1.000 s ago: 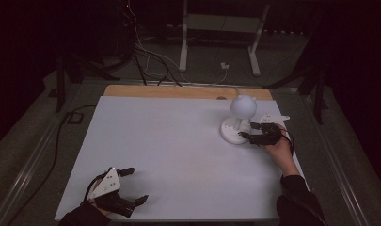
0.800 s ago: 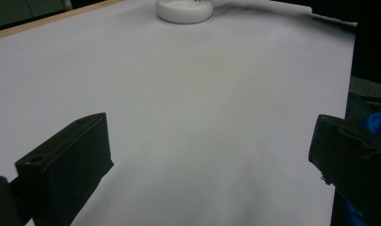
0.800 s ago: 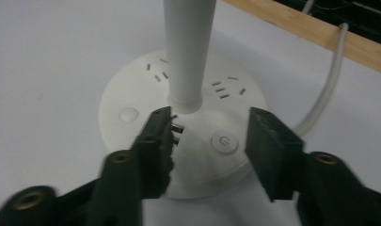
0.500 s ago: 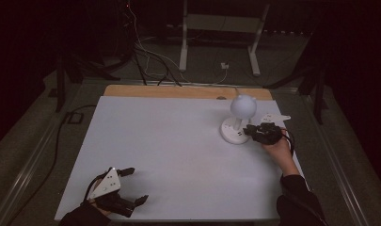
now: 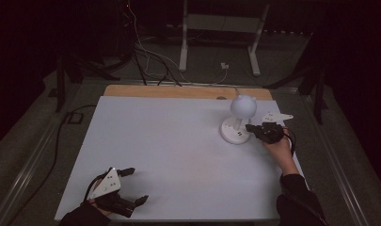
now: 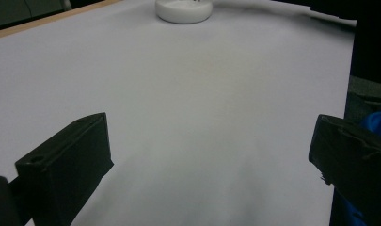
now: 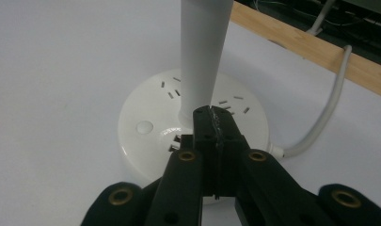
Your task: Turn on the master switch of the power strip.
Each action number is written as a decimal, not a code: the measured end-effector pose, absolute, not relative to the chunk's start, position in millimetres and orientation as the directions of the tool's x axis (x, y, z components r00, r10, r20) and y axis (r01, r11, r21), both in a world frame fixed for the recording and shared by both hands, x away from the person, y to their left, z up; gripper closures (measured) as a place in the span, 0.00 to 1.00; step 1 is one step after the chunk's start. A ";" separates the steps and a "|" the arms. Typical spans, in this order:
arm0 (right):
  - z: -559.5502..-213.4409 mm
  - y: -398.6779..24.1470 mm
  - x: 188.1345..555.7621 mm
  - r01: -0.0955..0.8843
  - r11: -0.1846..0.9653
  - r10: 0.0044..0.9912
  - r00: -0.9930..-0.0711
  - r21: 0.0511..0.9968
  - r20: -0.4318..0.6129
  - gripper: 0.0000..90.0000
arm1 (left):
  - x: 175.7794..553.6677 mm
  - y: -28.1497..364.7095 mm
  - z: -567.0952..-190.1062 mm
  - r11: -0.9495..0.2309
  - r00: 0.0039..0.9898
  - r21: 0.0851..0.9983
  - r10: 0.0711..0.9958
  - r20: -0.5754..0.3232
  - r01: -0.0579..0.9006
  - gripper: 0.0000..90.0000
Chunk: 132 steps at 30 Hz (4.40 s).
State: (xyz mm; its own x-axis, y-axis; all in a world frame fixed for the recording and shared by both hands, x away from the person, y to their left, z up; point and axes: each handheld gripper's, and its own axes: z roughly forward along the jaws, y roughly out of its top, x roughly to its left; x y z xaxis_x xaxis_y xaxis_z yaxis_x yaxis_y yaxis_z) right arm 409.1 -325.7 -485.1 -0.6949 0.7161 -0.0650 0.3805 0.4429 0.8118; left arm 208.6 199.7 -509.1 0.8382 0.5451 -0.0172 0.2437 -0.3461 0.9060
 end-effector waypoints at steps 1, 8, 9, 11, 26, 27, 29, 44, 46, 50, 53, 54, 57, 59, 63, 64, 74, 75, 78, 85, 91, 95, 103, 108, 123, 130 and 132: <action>-485.1 -325.4 409.6 0.379 0.445 0.716 -0.695 0.811 -0.068 1.00 | 208.6 199.7 -509.1 -0.346 0.838 0.906 0.545 -0.017 0.244 0.00; -490.8 -323.9 414.1 0.396 0.446 0.731 -0.678 0.803 -0.072 1.00 | 208.7 199.7 -509.2 -0.345 0.839 0.906 0.544 -0.020 0.246 0.00; -492.0 -323.6 414.6 0.397 0.448 0.736 -0.673 0.801 -0.078 1.00 | 208.7 199.7 -509.1 -0.346 0.839 0.906 0.544 -0.020 0.246 0.00; -493.9 -323.1 415.6 0.396 0.452 0.733 -0.675 0.799 -0.081 1.00 | 208.7 199.5 -509.3 -0.347 0.839 0.905 0.544 -0.020 0.246 0.00; -501.4 -320.3 422.0 0.425 0.464 0.755 -0.649 0.777 -0.097 1.00 | 208.8 199.9 -509.2 -0.341 0.839 0.907 0.543 -0.025 0.248 0.00; -502.2 -320.2 422.1 0.426 0.465 0.756 -0.647 0.776 -0.098 1.00 | 208.9 200.0 -509.2 -0.341 0.839 0.907 0.543 -0.025 0.248 0.00; -503.6 -320.2 422.2 0.432 0.464 0.761 -0.641 0.774 -0.099 1.00 | 208.8 199.9 -509.3 -0.341 0.839 0.907 0.543 -0.026 0.248 0.00; -503.4 -311.0 419.8 0.428 0.508 0.773 -0.610 0.747 -0.175 1.00 | 208.7 199.5 -509.4 -0.343 0.840 0.906 0.542 -0.025 0.248 0.00; -503.5 -310.4 419.3 0.431 0.508 0.776 -0.605 0.746 -0.178 1.00 | 208.8 199.5 -509.3 -0.343 0.840 0.906 0.543 -0.025 0.249 0.00; -503.0 -307.6 418.5 0.435 0.521 0.776 -0.599 0.734 -0.196 1.00 | 208.2 199.2 -509.0 -0.344 0.841 0.906 0.541 -0.022 0.245 0.00; -503.0 -306.9 418.3 0.437 0.523 0.777 -0.598 0.732 -0.197 1.00 | 208.4 199.4 -509.2 -0.344 0.840 0.906 0.542 -0.023 0.247 0.00; -503.0 -306.2 418.1 0.431 0.530 0.774 -0.598 0.730 -0.209 1.00 | 208.4 199.5 -509.2 -0.344 0.841 0.906 0.541 -0.024 0.247 0.00; -503.1 -305.0 417.8 0.432 0.534 0.774 -0.595 0.727 -0.215 1.00 | 208.4 199.1 -509.2 -0.346 0.842 0.906 0.540 -0.022 0.246 0.00; -503.6 -304.0 417.3 0.430 0.538 0.775 -0.591 0.725 -0.224 1.00 | 208.2 198.9 -509.1 -0.345 0.842 0.906 0.539 -0.022 0.245 0.00; -503.8 -302.1 416.9 0.433 0.544 0.776 -0.585 0.719 -0.235 1.00 | 207.6 198.8 -508.7 -0.346 0.842 0.906 0.538 -0.021 0.244 0.00; -504.3 -302.1 416.6 0.435 0.540 0.779 -0.583 0.721 -0.232 1.00 | 207.5 198.8 -508.8 -0.345 0.843 0.906 0.538 -0.021 0.243 0.00; -505.4 -301.4 416.7 0.438 0.536 0.783 -0.578 0.722 -0.231 1.00 | 207.6 199.1 -508.6 -0.343 0.843 0.908 0.537 -0.022 0.242 0.00; -505.4 -301.4 416.7 0.437 0.537 0.782 -0.578 0.722 -0.232 1.00 | 207.7 199.2 -508.7 -0.343 0.843 0.908 0.537 -0.022 0.242 0.00; -506.2 -302.5 416.1 0.432 0.532 0.784 -0.577 0.728 -0.230 1.00 | 207.7 199.1 -508.7 -0.343 0.843 0.907 0.537 -0.023 0.243 0.00; -505.5 -301.1 416.2 0.429 0.544 0.780 -0.577 0.721 -0.244 1.00 | 207.8 199.9 -508.4 -0.340 0.842 0.909 0.539 -0.021 0.240 0.00; -505.7 -301.4 416.0 0.431 0.537 0.783 -0.574 0.725 -0.239 1.00 | 207.6 199.8 -507.9 -0.341 0.842 0.909 0.539 -0.019 0.239 0.00; -506.7 -301.8 415.0 0.437 0.515 0.797 -0.560 0.737 -0.225 1.00 | 207.7 200.0 -507.9 -0.340 0.841 0.909 0.541 -0.019 0.239 0.00; -506.5 -300.0 412.3 0.406 0.499 0.800 -0.556 0.765 -0.227 1.00 | 209.1 200.7 -508.6 -0.338 0.839 0.909 0.544 -0.025 0.246 0.00; -505.3 -303.7 413.1 0.419 0.471 0.813 -0.548 0.776 -0.197 1.00 | 208.7 200.6 -508.5 -0.336 0.837 0.910 0.546 -0.023 0.244 0.00; -493.8 -318.9 407.0 0.438 0.385 0.817 -0.571 0.812 -0.079 1.00 | 208.5 200.7 -507.9 -0.336 0.835 0.911 0.550 -0.017 0.240 0.00; -490.1 -321.6 406.4 0.446 0.388 0.793 -0.608 0.807 -0.044 0.93 | 208.4 200.7 -507.7 -0.335 0.835 0.911 0.550 -0.016 0.239 0.00; -490.0 -322.3 406.3 0.450 0.375 0.791 -0.611 0.811 -0.027 0.89 | 208.5 200.6 -507.8 -0.335 0.835 0.911 0.550 -0.018 0.240 0.00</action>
State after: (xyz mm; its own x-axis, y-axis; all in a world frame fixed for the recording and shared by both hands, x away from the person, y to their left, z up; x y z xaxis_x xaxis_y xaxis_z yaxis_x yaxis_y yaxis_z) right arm 406.3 -322.3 -490.0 -0.6109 0.7912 -0.0265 0.4499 0.3746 0.8107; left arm 208.5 200.6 -507.8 0.8349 0.5502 -0.0180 0.2404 -0.3349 0.9111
